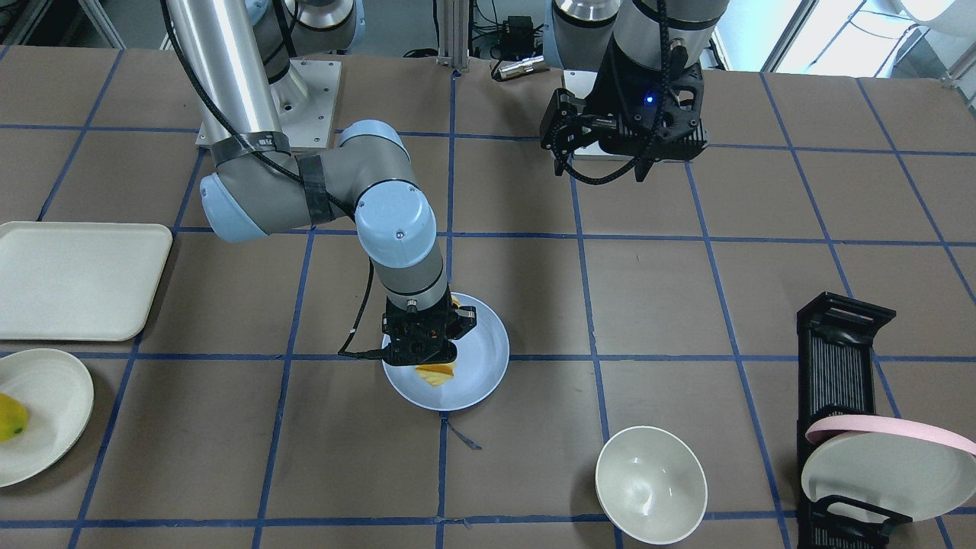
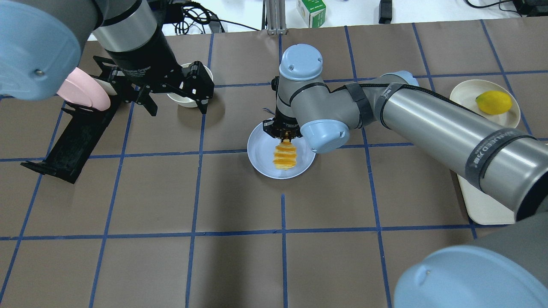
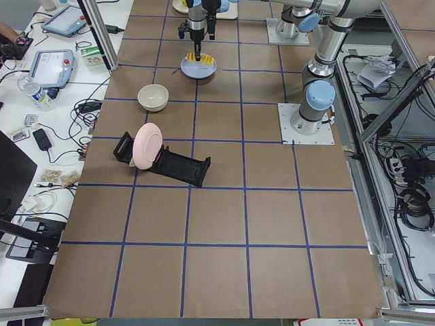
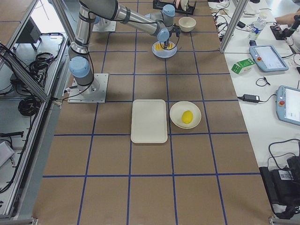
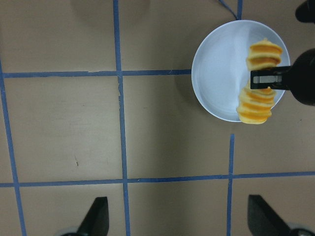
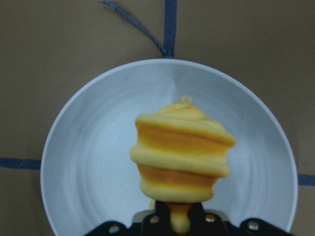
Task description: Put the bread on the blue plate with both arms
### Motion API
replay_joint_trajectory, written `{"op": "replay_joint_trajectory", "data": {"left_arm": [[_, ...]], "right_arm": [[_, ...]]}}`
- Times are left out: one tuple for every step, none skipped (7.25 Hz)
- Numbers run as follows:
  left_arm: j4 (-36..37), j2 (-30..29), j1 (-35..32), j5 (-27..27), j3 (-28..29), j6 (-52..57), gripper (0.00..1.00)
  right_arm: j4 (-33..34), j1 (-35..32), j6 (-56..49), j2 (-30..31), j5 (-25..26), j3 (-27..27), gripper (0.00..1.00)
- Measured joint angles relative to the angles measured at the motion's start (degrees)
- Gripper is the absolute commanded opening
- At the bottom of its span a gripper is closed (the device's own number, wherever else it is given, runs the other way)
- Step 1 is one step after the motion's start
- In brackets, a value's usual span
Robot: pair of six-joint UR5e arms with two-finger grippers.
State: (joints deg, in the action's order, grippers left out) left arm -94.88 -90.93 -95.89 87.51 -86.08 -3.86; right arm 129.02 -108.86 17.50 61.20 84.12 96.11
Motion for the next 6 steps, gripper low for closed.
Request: {"op": "replay_joint_trajectory", "data": {"left_arm": [[0.61,0.61,1.74,0.03,-1.13,1.54,1.0],[1.5,1.38,2.79,0.03,-2.43,2.23,1.0],[2.92,2.01,3.22,0.03,-3.6,2.47,1.0],[4.0,2.35,3.36,0.03,-4.41,2.55,1.0],[4.5,2.51,3.43,0.03,-4.85,2.58,1.0],[4.7,2.6,3.45,0.03,-5.04,2.61,1.0]], "right_arm": [[0.99,-0.02,0.25,-0.69,0.05,0.13,1.0],[1.05,-0.04,0.49,-0.91,0.21,0.21,1.0],[0.97,-0.04,0.79,-0.87,0.38,0.18,1.0],[0.07,0.39,0.77,-0.32,0.68,-0.41,1.0],[-4.2,1.91,0.06,1.43,0.99,-2.29,1.0],[-11.3,4.48,-2.07,4.27,1.19,-4.75,1.0]]}}
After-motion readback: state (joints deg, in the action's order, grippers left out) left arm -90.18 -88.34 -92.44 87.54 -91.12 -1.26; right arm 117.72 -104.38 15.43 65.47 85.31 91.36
